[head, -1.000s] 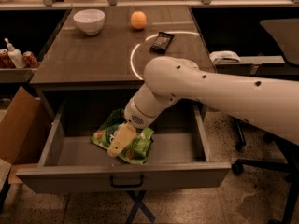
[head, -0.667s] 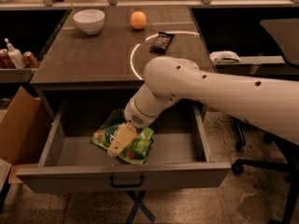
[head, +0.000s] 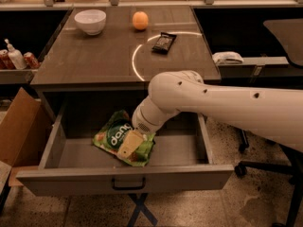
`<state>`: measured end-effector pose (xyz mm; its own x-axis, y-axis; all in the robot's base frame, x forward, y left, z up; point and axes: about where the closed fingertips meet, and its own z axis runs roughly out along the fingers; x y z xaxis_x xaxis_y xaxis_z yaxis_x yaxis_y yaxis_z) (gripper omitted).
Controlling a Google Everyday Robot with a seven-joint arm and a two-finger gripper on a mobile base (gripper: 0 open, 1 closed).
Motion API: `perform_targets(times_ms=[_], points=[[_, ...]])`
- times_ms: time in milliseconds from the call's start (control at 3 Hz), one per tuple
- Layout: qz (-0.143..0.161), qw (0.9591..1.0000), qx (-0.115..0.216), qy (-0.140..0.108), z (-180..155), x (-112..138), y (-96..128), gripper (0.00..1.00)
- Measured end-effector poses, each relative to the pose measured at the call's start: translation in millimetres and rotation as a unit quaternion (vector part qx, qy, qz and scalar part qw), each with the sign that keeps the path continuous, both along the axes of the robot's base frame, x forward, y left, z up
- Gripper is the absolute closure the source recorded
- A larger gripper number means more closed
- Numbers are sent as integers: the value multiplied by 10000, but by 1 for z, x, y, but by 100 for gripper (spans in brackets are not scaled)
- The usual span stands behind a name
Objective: Pick green rice chip bag from top drawer and place on counter
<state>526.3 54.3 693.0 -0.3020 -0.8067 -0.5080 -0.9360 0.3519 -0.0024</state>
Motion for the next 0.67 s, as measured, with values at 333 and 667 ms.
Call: perform_targets(times_ms=[333, 667], points=[[-46, 9996, -191, -225, -18, 13, -6, 0], [-21, 9990, -354, -286, -33, 22, -6, 0]])
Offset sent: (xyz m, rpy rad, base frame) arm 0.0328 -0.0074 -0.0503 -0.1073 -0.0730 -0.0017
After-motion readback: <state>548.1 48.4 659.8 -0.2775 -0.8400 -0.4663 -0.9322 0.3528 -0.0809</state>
